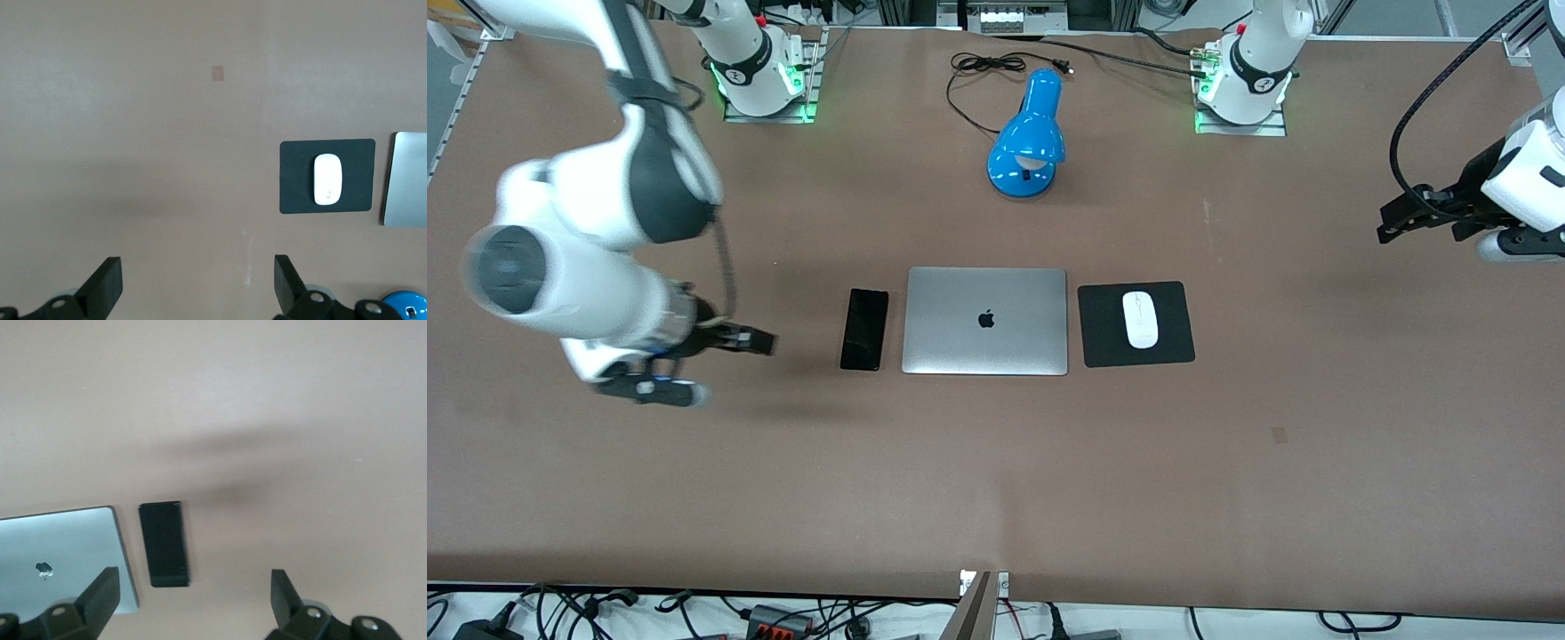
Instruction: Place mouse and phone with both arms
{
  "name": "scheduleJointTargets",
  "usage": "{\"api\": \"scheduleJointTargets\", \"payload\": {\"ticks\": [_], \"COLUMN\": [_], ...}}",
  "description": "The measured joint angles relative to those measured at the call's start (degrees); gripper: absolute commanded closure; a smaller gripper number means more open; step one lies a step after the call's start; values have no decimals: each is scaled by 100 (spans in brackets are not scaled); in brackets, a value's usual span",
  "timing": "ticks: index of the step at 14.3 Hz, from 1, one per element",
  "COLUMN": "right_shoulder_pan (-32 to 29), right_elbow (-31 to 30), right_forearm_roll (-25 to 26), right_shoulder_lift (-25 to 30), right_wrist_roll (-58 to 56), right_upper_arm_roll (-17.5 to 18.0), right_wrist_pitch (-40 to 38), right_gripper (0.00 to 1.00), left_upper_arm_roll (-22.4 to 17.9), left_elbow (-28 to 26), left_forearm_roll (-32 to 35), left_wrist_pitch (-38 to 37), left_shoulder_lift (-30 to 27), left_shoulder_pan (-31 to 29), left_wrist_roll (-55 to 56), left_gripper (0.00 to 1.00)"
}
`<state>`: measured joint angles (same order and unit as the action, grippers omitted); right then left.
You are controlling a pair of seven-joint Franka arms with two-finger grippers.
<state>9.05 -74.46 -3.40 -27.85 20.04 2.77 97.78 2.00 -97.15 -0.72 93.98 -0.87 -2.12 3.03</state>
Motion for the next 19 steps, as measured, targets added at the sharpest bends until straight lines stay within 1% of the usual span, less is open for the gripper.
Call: {"api": "scheduleJointTargets", "payload": {"ticks": [2, 4, 6, 8, 9, 13, 15, 19], "right_shoulder_pan": [-241, -439, -534, -547, -576, -740, -752, -750], "right_elbow": [285, 396, 409, 400, 383, 202, -244, -1776], "right_forearm_roll": [43, 184, 217, 222, 225, 231, 231, 243], "right_shoulder_lift": [85, 310, 581, 801, 884, 1166, 1425, 2293], "right_wrist_roll": [-291, -870, -1458, -1859, -1988, -2225, -2240, -2247], "right_upper_arm_roll": [-33, -175, -446, -754, -834, -880, -879, -877], "right_wrist_pitch": [-304, -373, -423, -467, -496, -844, -662, 235], "right_gripper": [0, 0, 0, 0, 0, 0, 0, 0], "left_upper_arm_roll": [11, 20, 20, 20, 22, 76, 91, 95], "left_elbow": [6, 23, 131, 345, 429, 586, 603, 604], "left_forearm_roll": [0, 0, 0, 0, 0, 0, 0, 0], "left_wrist_pitch": [-13, -14, -28, -241, -331, -408, -419, -442], "left_shoulder_lift": [0, 0, 18, 87, 111, 146, 146, 159], "left_shoulder_pan": [0, -2, -13, -31, -32, -27, -27, -27], "left_wrist_roll": [0, 2, 3, 3, 3, 3, 3, 3], "left_gripper": [0, 0, 0, 0, 0, 0, 0, 0]}}
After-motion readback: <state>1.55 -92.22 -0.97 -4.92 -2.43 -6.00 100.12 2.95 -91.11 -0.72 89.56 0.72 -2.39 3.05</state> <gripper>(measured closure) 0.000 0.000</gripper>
